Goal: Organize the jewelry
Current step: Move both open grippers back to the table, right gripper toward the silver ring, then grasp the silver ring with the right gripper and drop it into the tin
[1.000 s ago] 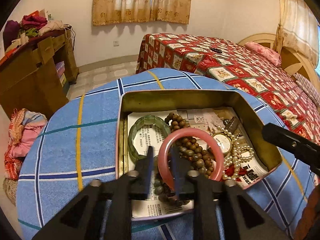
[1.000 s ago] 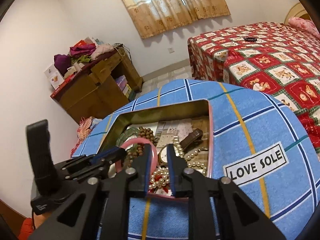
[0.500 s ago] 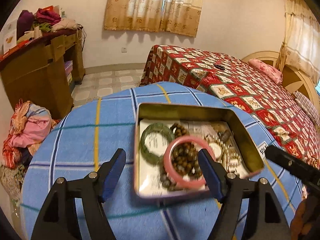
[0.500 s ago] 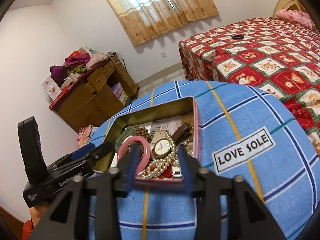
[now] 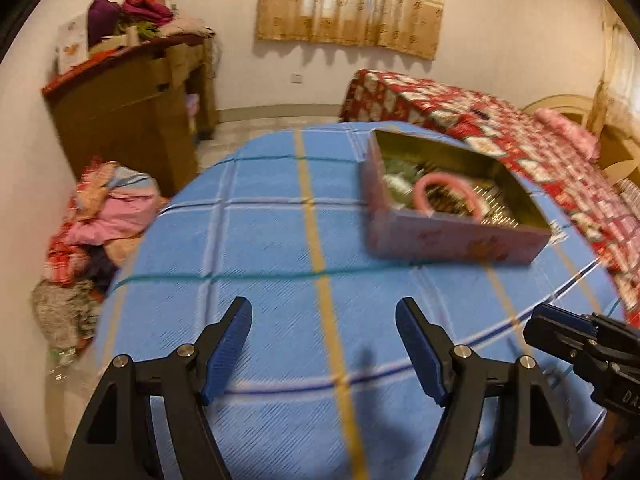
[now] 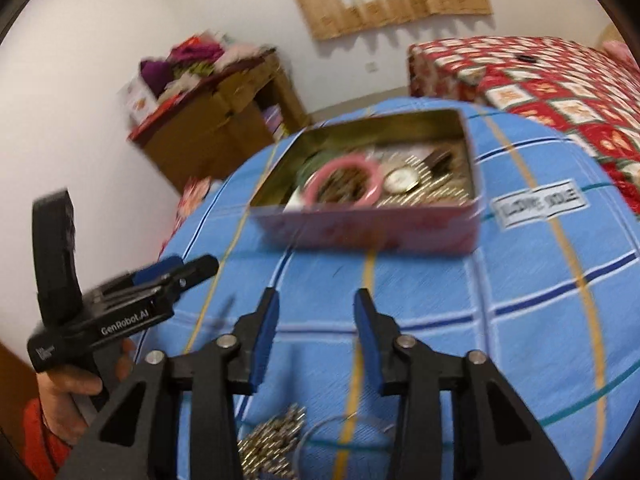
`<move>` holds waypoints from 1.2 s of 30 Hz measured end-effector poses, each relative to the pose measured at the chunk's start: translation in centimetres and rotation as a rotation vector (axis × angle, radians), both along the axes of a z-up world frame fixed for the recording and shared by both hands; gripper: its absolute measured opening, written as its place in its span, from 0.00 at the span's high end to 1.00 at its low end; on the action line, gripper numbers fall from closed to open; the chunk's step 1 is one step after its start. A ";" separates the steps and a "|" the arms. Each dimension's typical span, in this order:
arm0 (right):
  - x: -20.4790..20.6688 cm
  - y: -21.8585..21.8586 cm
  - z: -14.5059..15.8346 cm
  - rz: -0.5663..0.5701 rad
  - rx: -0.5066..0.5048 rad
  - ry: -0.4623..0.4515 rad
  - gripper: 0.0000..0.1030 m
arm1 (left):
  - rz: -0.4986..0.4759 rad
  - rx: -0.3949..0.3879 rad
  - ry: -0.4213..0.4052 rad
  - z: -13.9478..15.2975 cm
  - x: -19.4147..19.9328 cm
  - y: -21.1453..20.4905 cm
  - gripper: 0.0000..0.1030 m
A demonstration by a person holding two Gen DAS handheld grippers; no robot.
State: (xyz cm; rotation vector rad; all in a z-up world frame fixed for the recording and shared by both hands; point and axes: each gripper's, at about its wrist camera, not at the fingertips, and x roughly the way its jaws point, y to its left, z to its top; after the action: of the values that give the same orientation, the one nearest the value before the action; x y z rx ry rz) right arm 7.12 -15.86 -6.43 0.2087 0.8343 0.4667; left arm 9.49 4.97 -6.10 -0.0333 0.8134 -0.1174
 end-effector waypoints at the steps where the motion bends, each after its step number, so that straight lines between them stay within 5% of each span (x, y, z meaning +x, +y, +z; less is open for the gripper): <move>1: -0.4 0.7 -0.2 0.027 -0.017 -0.002 0.66 | 0.013 -0.001 0.009 -0.2 -0.6 0.5 0.27; 10: -1.7 5.0 -1.9 0.165 -0.126 0.019 0.66 | 0.126 0.019 0.029 -2.0 -2.9 3.0 0.27; 24: -2.1 7.6 -2.6 0.193 -0.325 -0.003 0.67 | 0.139 0.038 0.004 -2.4 -3.4 3.2 0.27; 26: -2.4 7.9 -2.7 0.179 -0.378 -0.019 0.74 | 0.141 0.033 0.005 -2.3 -3.5 3.3 0.27; 36: -1.4 5.8 -2.6 0.143 -0.233 0.030 0.79 | 0.137 0.020 -0.001 -2.3 -4.0 2.7 0.27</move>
State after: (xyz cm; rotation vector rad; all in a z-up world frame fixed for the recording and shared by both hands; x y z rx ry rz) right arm 5.71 -10.10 -9.08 -0.0599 0.9296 0.4966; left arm 5.45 7.69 -8.38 -0.0701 0.8085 0.0196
